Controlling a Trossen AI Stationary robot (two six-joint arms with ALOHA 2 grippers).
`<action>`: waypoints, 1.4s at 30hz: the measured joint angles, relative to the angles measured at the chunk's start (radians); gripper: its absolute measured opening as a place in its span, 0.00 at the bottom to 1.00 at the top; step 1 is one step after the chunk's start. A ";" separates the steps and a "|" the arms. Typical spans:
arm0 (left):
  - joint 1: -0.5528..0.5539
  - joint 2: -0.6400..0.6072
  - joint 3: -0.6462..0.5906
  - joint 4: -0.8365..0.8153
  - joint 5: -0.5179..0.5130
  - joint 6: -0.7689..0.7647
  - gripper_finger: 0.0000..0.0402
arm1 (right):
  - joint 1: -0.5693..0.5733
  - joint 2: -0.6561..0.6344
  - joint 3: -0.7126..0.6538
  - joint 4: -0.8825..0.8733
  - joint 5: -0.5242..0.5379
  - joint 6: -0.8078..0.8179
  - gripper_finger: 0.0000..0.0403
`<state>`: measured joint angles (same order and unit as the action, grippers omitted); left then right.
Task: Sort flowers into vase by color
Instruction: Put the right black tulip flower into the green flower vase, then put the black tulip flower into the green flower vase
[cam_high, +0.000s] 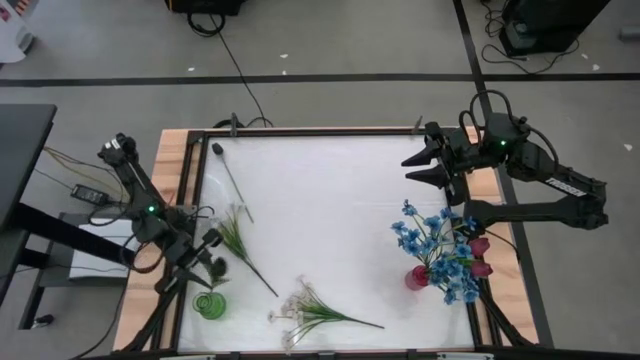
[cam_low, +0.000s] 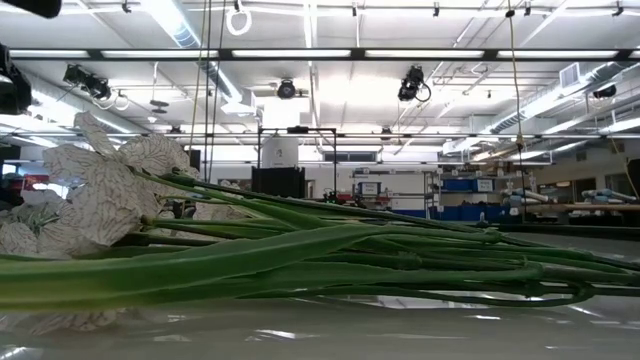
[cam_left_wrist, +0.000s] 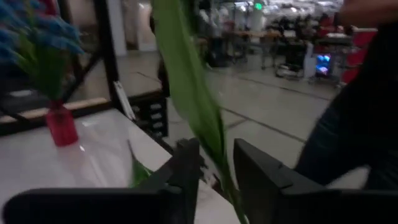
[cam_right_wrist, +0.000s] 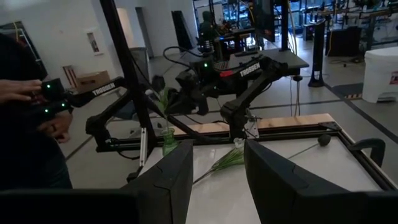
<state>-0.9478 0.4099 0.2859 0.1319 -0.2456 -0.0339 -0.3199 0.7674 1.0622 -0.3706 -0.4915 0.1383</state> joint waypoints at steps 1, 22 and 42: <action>0.001 0.000 0.000 0.014 -0.005 0.002 0.28 | 0.000 0.000 0.000 0.000 0.000 0.000 0.37; -0.120 -0.049 0.299 -0.528 -0.461 -0.187 0.37 | 0.000 0.000 0.000 0.003 0.000 0.000 0.37; 0.190 0.043 0.482 -1.134 -0.827 -1.019 0.30 | 0.000 0.000 0.000 0.002 0.000 0.000 0.37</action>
<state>-0.7580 0.4525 0.7678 -1.0022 -1.0722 -1.0533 -0.3199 0.7674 1.0622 -0.3683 -0.4915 0.1383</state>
